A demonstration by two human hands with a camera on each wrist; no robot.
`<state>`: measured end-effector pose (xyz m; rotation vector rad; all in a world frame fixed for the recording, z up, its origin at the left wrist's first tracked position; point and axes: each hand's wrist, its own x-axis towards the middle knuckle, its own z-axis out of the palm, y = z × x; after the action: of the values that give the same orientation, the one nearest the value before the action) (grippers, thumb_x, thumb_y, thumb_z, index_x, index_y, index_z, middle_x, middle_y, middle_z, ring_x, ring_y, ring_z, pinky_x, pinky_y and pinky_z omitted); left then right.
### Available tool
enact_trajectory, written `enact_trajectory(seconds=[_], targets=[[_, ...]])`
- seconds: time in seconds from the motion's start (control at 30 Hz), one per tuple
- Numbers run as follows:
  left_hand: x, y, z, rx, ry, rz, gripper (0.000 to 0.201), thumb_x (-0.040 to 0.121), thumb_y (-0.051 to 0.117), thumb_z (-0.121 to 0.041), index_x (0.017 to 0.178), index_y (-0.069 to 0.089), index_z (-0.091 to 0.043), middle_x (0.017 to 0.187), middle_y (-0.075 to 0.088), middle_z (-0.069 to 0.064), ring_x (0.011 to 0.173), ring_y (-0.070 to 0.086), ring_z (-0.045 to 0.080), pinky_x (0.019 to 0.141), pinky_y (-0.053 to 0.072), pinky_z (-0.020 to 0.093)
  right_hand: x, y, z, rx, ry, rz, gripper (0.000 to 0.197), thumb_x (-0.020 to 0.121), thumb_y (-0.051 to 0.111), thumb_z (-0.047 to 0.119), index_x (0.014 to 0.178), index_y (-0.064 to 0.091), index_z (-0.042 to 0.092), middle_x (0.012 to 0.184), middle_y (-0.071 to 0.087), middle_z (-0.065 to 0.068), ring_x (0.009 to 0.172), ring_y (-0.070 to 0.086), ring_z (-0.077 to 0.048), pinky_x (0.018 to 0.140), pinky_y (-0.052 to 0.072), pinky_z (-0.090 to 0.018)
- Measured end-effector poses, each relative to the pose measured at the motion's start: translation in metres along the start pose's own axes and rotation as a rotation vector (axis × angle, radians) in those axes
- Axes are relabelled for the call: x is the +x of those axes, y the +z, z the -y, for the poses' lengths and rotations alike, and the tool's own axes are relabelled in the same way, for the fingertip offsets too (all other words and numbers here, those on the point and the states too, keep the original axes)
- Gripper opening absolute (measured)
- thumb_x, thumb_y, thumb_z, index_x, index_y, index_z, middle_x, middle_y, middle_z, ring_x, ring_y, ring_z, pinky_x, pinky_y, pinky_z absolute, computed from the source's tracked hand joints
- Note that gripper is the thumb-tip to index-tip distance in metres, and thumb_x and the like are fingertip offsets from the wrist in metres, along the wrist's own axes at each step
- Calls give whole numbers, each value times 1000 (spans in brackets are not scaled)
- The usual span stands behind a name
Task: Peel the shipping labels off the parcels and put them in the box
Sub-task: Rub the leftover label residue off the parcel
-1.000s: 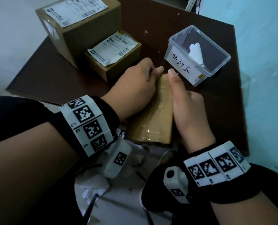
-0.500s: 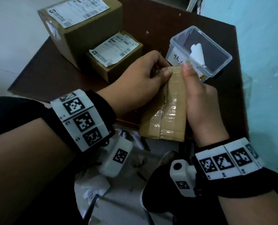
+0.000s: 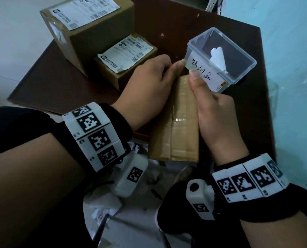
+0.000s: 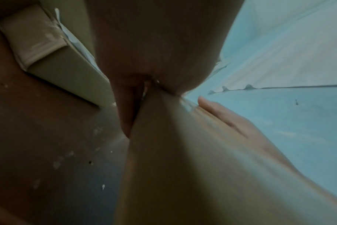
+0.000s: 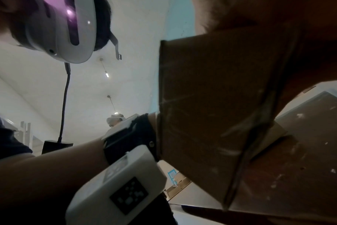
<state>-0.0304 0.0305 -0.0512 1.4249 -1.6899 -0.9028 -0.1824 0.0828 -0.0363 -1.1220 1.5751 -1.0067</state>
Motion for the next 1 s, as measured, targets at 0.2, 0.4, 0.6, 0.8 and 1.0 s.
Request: enact_trajectory(seconds=[0.2, 0.4, 0.6, 0.8, 1.0], targets=[[2, -7, -1, -106, 101, 155, 7, 104, 63, -31, 104, 67, -24, 94, 67, -10, 85, 61, -2, 72, 45, 11, 9, -11, 4, 69, 10, -102, 51, 100, 68, 53, 87, 77, 5, 69, 75, 2, 62, 71, -5, 53, 52, -17], [-1, -11, -4, -434, -36, 261, 18, 102, 61, -14, 118, 70, -16, 114, 73, 7, 103, 72, 17, 87, 60, 29, 13, -11, 3, 79, -8, -139, 69, 100, 67, 56, 106, 72, -13, 95, 77, -22, 76, 74, -19, 68, 60, -29], [-4, -10, -6, -597, -78, 184, 23, 91, 70, -19, 111, 75, -10, 112, 75, 18, 108, 72, 35, 98, 60, 50, 11, -6, 1, 93, -104, -163, 66, 102, 68, 52, 96, 70, -13, 86, 76, -20, 78, 73, -22, 75, 60, -38], [-3, -12, -5, -642, -64, 169, 25, 88, 78, -15, 110, 74, -2, 112, 73, 28, 103, 72, 39, 98, 59, 55, 9, -5, 2, 63, -175, -143, 47, 105, 65, 45, 76, 71, 9, 69, 70, 4, 69, 68, -9, 65, 54, -23], [-1, -14, -3, -620, -18, 217, 21, 98, 66, 2, 118, 71, -4, 110, 76, 12, 93, 72, 9, 79, 55, 20, 13, -8, -2, 120, -190, -151, 66, 104, 66, 50, 93, 66, -15, 89, 69, -32, 77, 68, -28, 74, 57, -39]])
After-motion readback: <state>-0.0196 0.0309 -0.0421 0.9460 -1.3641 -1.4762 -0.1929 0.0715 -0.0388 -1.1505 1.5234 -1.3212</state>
